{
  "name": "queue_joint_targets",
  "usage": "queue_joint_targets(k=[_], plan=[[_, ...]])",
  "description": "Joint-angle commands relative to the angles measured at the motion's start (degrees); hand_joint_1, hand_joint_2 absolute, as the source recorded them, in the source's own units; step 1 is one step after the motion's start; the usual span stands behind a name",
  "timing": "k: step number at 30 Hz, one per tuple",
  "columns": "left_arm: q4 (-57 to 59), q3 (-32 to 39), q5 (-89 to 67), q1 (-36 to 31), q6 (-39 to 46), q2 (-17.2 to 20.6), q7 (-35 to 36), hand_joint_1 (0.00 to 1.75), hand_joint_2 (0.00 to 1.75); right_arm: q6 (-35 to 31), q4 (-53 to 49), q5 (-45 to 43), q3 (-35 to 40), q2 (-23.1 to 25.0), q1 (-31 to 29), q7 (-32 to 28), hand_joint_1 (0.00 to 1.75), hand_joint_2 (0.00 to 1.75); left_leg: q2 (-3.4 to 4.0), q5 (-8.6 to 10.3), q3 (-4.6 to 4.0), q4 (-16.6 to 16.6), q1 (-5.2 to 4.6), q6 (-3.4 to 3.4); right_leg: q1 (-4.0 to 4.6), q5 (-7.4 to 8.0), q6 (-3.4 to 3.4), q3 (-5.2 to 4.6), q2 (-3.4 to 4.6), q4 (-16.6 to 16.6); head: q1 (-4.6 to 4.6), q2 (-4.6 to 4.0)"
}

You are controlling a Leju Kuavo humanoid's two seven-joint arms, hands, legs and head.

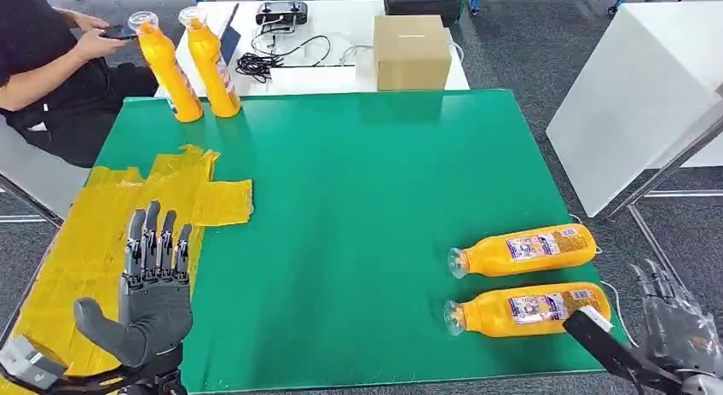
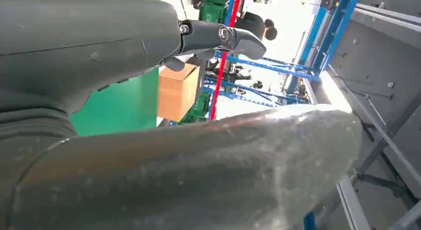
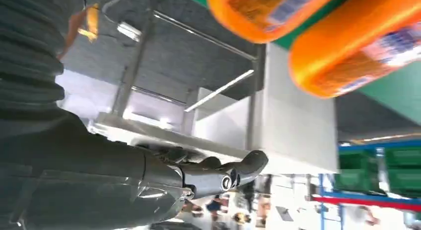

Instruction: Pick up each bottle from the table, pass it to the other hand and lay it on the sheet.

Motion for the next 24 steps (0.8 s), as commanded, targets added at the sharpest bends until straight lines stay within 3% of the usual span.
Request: queue_joint_targets(k=[1, 15, 24], plan=[[2.4, 0.0, 0.3, -1.6, 0.1, 0.5, 0.6, 0.00, 0.00, 0.1, 5.4, -0.8, 9.8, -7.4, -1.3, 2.6, 0.00, 1.75, 0.12, -0.04, 0.13, 0.0, 0.07, -0.07, 0.07, 0.02, -0.02, 0.14, 0.09, -0.1, -0.02, 0.00], [3.4, -0.8, 1.2, -3.1, 0.5, 0.8, 1.2, 0.00, 0.00, 1.0, 14.8, -1.7, 17.4, -11.2, -4.5, 6.2, 0.00, 1.75, 0.09, -0.04, 0.22, -0.1, 0.12, -0.09, 0.12, 0.03, -0.04, 0.27, 0.06, -0.2, 0.00, 0.00], [3.7, -1.3, 1.3, -3.6, 0.4, 0.9, 1.3, 0.00, 0.00, 0.9, 18.1, -1.3, 19.8, -11.2, -6.6, 6.8, 0.00, 1.75, 0.09, -0.03, 0.19, -0.1, 0.08, -0.08, 0.08, 0.02, -0.02, 0.22, 0.06, -0.2, -0.02, 0.00]])
